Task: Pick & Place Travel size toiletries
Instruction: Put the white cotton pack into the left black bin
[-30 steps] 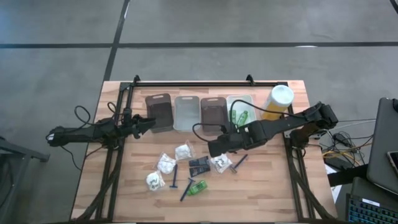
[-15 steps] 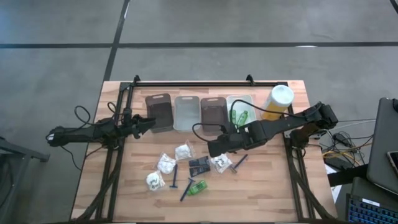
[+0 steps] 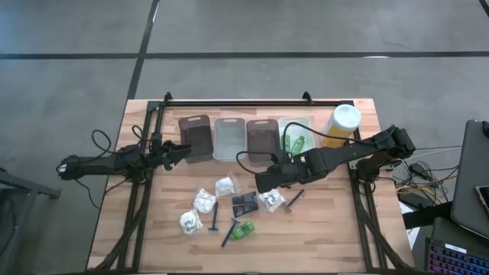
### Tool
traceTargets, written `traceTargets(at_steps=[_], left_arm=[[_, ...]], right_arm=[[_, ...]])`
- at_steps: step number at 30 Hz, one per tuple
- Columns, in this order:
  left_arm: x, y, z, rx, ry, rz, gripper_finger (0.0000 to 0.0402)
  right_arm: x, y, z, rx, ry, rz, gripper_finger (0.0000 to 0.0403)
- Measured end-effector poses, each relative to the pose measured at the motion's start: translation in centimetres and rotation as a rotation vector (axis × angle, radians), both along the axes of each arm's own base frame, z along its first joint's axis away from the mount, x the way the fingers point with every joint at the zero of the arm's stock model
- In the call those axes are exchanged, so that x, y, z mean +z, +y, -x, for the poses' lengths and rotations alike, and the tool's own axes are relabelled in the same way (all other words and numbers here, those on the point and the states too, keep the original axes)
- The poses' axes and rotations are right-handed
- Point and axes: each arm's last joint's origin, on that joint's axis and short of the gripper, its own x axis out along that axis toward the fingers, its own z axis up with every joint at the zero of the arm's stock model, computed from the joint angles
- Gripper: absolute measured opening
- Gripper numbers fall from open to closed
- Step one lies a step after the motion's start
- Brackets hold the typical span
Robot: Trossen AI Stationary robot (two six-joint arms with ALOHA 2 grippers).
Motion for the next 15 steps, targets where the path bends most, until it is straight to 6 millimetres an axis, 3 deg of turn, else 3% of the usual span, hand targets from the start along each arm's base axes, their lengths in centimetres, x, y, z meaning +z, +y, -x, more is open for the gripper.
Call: traceTargets(at_steps=[15], left_arm=[[0.00,0.00,0.00,0.000,0.000,0.000,0.0239]], right_arm=[[0.02,-0.07,-0.02,0.077,0.005,0.082,0.0264]])
